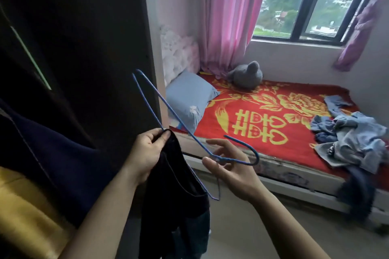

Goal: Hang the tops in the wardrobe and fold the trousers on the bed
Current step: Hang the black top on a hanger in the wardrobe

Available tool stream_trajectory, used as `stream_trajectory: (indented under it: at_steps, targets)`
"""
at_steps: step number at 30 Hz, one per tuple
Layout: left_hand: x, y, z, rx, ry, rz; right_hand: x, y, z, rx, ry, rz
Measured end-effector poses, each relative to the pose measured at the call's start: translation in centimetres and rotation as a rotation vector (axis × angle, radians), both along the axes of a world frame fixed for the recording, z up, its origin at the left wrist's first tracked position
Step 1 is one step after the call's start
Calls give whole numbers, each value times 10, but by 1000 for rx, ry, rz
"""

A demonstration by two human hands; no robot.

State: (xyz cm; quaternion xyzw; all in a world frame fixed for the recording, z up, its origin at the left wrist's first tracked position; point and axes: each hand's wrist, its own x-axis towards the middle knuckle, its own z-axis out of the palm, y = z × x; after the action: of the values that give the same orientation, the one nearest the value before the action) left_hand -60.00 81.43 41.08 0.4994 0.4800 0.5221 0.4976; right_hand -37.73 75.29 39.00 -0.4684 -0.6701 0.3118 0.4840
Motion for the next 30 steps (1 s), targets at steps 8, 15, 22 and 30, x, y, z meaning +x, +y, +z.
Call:
stream_trajectory:
  at_steps: [8,15,22,30]
  targets:
    - [92,0,-28,59,297,192,85,-41,12,74,-67,-183]
    - [137,6,-43,163,499,316,164,-75,4,-84,-142,-237]
    - [160,7,-43,315,634,237,182,-77,1,-158,-292,-199]
    - [168,17,-40,239,879,-20,158,-55,-3,-212,-373,-351]
